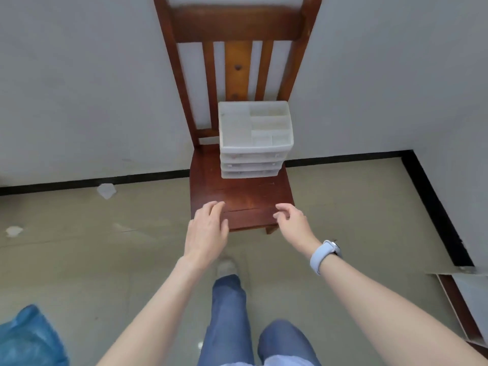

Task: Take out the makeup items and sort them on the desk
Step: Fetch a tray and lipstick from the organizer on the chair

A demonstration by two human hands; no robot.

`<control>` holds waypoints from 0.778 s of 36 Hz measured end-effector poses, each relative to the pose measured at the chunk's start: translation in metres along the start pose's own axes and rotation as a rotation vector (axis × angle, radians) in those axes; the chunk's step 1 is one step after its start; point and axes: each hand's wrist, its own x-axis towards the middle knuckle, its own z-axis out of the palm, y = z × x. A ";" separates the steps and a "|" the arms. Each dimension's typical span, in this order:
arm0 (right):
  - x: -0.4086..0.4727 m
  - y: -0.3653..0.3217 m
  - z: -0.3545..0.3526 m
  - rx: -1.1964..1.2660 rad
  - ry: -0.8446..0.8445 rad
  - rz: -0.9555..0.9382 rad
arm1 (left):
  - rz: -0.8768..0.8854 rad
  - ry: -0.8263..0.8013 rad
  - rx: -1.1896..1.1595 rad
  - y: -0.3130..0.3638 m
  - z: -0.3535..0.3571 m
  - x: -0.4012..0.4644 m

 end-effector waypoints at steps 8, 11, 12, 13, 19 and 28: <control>0.135 -0.024 0.038 0.250 -0.030 0.200 | 0.198 -0.014 0.078 -0.021 0.028 0.131; 0.179 -0.027 0.047 0.600 -0.055 0.315 | 0.275 -0.004 0.198 -0.033 0.045 0.171; 0.192 -0.028 0.050 0.736 -0.065 0.350 | 0.286 0.009 0.231 -0.037 0.051 0.183; 0.204 -0.029 0.054 0.874 -0.067 0.378 | 0.292 0.024 0.260 -0.040 0.056 0.192; 0.239 -0.031 0.066 1.331 -0.044 0.485 | 0.337 0.059 0.323 -0.058 0.071 0.209; 0.220 -0.014 0.066 1.379 -0.131 0.526 | 0.330 0.047 0.231 -0.055 0.063 0.207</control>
